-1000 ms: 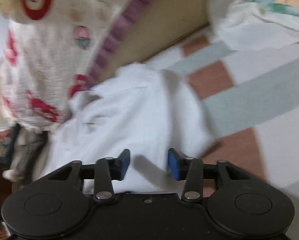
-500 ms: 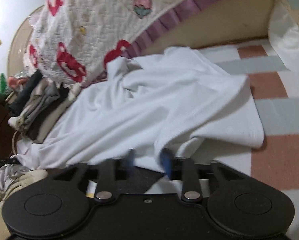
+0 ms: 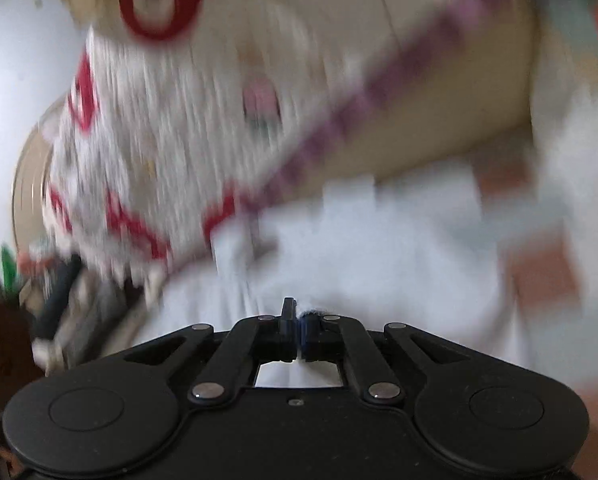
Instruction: Fold clothes
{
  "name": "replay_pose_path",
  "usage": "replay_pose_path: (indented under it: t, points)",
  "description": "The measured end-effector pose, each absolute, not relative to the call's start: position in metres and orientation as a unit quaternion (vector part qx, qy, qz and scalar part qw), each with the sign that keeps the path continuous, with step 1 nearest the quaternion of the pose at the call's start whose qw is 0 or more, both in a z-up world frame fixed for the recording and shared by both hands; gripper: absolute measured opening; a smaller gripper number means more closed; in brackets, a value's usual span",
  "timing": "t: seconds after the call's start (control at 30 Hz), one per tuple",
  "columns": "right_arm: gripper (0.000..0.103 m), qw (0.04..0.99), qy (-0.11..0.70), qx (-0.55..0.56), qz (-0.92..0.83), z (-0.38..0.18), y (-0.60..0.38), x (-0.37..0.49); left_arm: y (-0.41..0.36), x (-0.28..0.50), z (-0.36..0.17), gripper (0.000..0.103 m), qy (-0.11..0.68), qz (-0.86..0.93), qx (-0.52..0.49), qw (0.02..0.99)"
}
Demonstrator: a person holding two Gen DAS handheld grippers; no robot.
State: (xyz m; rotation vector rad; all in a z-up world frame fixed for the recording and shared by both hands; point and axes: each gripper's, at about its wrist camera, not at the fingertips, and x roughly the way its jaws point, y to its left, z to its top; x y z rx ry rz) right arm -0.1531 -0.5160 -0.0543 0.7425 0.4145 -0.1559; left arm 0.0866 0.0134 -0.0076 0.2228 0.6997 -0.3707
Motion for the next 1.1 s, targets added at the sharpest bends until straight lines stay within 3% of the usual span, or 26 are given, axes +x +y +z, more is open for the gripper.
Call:
replay_pose_path:
  t: [0.17,0.33,0.43,0.5,0.63,0.77,0.87,1.1]
  points:
    - [0.004,0.947,0.067,0.306,-0.078,0.096,-0.554,-0.157,0.035,0.095,0.142,0.007,0.178,-0.185,0.013,0.966]
    - [0.003,0.957,0.032,0.282,-0.069,0.139,-0.54,-0.199,0.041,0.042,0.169,0.007,0.114,-0.191,0.042,0.974]
    - [0.003,0.955,0.044,0.286,-0.069,0.125,-0.532,-0.229,0.049,0.015,0.159,0.007,0.125,-0.2,0.041,0.971]
    - [0.004,0.954,0.072,0.282,-0.073,0.107,-0.523,-0.246,0.055,-0.003,0.136,0.007,0.179,-0.21,0.048,0.96]
    - [0.004,0.933,0.186,0.294,-0.094,0.018,-0.494,-0.29,0.061,-0.034,0.045,0.008,0.356,-0.238,0.092,0.899]
    - [0.004,0.901,0.264,0.328,-0.105,-0.076,-0.464,-0.327,0.067,-0.056,-0.022,0.008,0.456,-0.234,0.12,0.85]
    - [0.005,0.893,0.293,0.33,-0.091,-0.111,-0.443,-0.336,0.073,-0.064,-0.033,0.008,0.47,-0.233,0.113,0.844]
    - [0.013,0.88,0.28,0.374,-0.087,-0.126,-0.45,-0.345,0.067,-0.068,-0.036,0.01,0.464,-0.233,0.128,0.845]
